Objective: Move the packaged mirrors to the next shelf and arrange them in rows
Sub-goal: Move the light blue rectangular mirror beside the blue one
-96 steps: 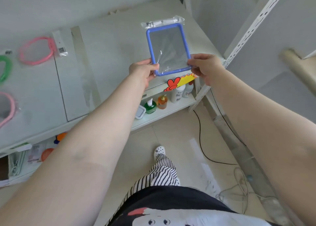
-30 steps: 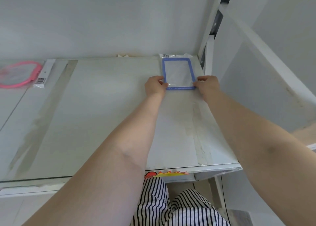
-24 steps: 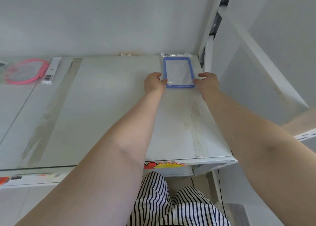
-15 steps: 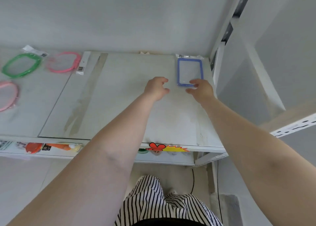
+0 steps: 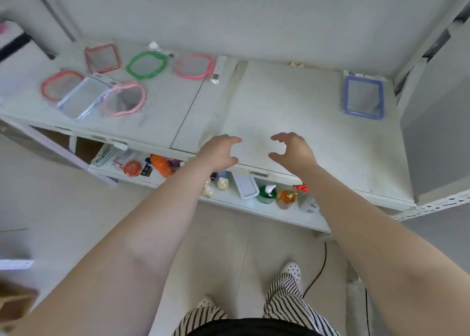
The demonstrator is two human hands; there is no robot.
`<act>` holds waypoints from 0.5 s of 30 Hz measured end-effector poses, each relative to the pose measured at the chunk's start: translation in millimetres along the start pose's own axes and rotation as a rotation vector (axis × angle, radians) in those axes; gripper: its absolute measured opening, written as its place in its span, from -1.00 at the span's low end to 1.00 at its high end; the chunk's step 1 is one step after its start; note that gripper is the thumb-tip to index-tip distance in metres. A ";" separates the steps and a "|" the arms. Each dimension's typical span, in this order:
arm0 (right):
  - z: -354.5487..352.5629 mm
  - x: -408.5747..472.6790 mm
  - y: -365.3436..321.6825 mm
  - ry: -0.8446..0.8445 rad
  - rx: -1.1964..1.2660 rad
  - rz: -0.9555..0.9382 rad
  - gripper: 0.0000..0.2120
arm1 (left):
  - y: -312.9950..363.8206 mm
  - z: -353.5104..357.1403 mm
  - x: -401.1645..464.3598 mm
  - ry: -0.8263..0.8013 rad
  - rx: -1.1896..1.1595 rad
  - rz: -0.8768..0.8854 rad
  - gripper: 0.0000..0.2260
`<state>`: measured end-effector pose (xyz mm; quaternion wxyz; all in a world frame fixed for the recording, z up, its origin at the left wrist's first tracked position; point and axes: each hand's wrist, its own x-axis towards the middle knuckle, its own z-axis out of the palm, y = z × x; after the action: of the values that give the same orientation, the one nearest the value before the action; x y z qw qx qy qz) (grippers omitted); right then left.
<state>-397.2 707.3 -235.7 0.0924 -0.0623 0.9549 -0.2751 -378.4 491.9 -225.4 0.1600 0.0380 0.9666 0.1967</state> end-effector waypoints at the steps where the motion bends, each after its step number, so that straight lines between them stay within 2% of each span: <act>1: 12.2 -6.6 -18.2 -0.014 -0.009 -0.024 -0.53 | -18.7 -4.4 -16.8 0.006 0.020 -0.018 -0.45; 5: 62.0 -26.3 -86.2 -0.105 -0.068 -0.100 -0.48 | -94.6 -20.7 -78.8 0.025 0.065 -0.084 -0.50; 10: 111.6 -38.2 -163.9 -0.171 -0.072 -0.173 -0.55 | -172.7 -38.5 -137.2 0.058 0.036 -0.133 -0.68; 15: 146.1 -28.9 -217.7 -0.217 -0.096 -0.217 -0.53 | -225.2 -53.9 -157.9 0.086 0.036 -0.236 -0.64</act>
<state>-323.4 454.1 -236.1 0.1617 -0.1986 0.9391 -0.2292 -248.9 243.3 -220.4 0.1395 -0.0816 0.9737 0.1607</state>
